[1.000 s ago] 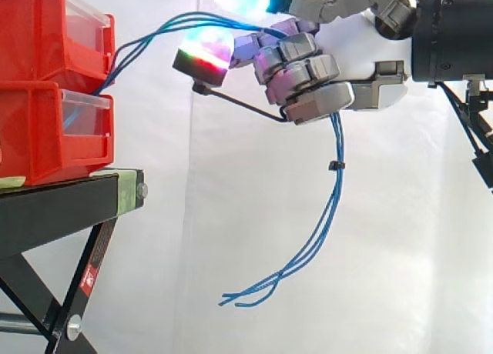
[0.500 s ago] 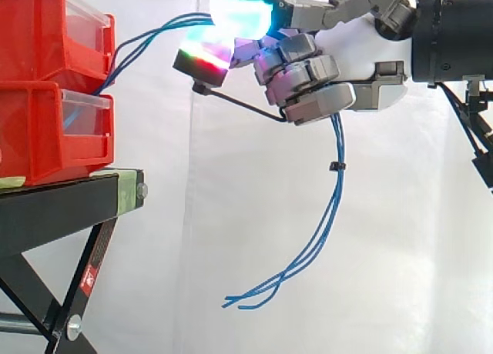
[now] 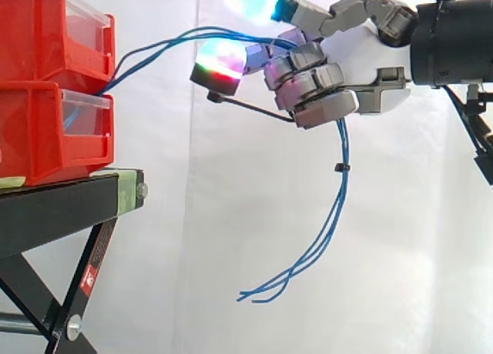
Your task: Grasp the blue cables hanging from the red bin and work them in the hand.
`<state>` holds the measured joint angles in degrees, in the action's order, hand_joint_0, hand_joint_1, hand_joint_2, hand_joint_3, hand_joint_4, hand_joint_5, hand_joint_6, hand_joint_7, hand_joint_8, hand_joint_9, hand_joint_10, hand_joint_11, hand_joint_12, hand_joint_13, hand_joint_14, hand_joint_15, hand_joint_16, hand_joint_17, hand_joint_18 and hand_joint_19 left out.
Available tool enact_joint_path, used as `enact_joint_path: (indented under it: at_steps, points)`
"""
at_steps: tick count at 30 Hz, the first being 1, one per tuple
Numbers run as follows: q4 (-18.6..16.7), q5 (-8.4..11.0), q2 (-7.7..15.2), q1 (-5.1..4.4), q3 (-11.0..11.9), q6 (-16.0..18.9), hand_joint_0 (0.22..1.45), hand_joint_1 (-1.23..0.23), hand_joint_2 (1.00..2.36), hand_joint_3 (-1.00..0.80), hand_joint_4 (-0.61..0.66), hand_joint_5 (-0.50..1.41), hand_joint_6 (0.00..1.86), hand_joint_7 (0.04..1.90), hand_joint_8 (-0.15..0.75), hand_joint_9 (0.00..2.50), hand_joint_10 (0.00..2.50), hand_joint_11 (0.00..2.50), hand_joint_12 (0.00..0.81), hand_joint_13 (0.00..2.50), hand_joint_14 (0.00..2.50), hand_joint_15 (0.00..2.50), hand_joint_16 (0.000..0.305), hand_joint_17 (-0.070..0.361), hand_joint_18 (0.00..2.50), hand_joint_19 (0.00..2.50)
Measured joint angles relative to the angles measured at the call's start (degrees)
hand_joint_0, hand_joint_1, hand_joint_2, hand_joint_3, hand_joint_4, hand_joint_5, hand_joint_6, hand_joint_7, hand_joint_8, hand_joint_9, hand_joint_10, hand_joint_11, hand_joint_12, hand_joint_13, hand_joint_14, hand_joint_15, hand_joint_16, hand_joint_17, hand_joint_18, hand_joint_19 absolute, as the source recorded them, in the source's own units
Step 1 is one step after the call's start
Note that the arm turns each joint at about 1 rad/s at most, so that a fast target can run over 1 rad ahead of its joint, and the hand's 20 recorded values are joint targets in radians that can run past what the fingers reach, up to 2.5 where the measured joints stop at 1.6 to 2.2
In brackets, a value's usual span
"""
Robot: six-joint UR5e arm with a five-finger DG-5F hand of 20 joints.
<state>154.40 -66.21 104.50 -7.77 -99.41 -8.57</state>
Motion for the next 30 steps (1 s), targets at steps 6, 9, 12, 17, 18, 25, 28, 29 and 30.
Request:
enact_joint_path:
  at_steps: [6,9,12,17,18,25,28,29,30]
  points:
    - [-0.16,1.83,0.0,0.03,0.0,-0.78,0.89,-0.67,1.02,-0.31,0.25,0.38,0.3,1.31,0.436,0.62,2.5,2.5,0.466,0.92,2.5,1.57,0.053,0.118,1.56,1.52]
    - [-0.29,1.99,0.0,0.02,0.0,-1.06,0.9,-0.66,1.02,-0.15,0.28,0.39,0.23,1.3,0.446,0.62,2.5,2.5,0.488,0.95,2.5,1.55,0.062,0.141,1.56,1.3]
    - [-0.42,2.03,0.0,0.03,0.0,-1.15,0.92,-0.68,1.01,-0.04,0.29,0.38,0.21,1.29,0.451,0.61,2.5,2.5,0.506,0.96,2.5,1.53,0.071,0.16,1.54,1.11]
    - [-0.49,2.05,0.0,0.03,0.0,-1.19,0.82,-0.66,1.01,-0.61,0.24,0.37,0.13,1.36,0.44,0.55,2.5,2.5,0.473,0.87,2.5,1.57,0.054,0.121,1.46,1.45]
    - [-0.49,2.05,0.0,0.04,0.0,-1.19,0.81,-0.65,1.01,-0.75,0.24,0.37,0.14,1.35,0.439,0.56,2.5,2.5,0.474,0.87,2.5,1.55,0.053,0.119,1.47,1.44]
    - [-0.61,1.93,0.0,0.04,0.0,-1.19,0.91,-0.63,1.02,-0.47,0.25,0.39,0.22,1.31,0.436,0.63,2.5,2.5,0.461,0.91,2.5,1.56,0.051,0.116,1.55,1.51]
    - [-0.73,1.78,0.0,0.04,0.0,-1.31,0.95,-0.62,1.01,-0.09,0.28,0.42,0.11,1.33,0.441,0.65,2.5,2.5,0.479,0.96,2.5,1.5,0.061,0.138,1.57,1.29]
    - [-0.77,1.76,0.0,0.04,0.0,-1.36,0.98,-0.63,1.01,-0.02,0.29,0.42,0.11,1.33,0.438,0.65,2.5,2.5,0.48,0.97,2.5,1.5,0.063,0.142,1.57,1.23]
    - [-0.79,1.74,0.0,0.04,0.0,-1.4,0.99,-0.63,1.01,0.03,0.28,0.42,0.11,1.33,0.438,0.66,2.5,2.5,0.483,0.97,2.5,1.49,0.064,0.144,1.56,1.19]
